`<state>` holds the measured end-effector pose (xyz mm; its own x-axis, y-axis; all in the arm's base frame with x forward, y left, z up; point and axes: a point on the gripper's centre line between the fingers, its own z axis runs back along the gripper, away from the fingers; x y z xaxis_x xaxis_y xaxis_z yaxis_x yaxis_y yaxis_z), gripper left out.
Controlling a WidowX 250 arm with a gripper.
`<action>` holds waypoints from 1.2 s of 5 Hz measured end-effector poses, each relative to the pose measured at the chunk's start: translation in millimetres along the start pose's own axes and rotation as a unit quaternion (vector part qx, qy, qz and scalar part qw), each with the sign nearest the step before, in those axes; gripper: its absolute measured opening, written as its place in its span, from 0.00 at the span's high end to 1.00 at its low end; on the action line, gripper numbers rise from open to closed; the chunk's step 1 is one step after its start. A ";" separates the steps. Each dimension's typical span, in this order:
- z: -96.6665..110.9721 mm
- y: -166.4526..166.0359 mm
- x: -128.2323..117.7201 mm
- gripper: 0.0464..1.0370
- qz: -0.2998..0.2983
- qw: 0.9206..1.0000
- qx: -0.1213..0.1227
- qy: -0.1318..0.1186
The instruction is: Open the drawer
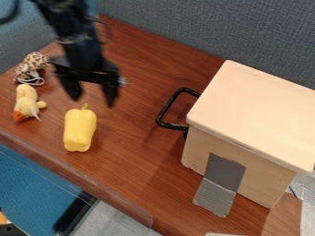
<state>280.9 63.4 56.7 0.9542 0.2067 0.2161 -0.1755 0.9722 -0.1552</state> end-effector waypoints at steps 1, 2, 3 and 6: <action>-8.8 -25.7 17.2 0.04 -0.017 1.000 -0.015 -0.001; -20.1 -43.9 30.6 0.04 -0.018 1.000 -0.022 0.003; -27.5 -55.6 41.2 0.04 -0.015 1.000 -0.023 0.003; -62.3 -69.9 33.2 0.04 -0.030 0.999 -0.002 0.040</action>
<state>339.9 -4.5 14.7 0.9792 0.1384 0.1480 -0.1163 0.9820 -0.1488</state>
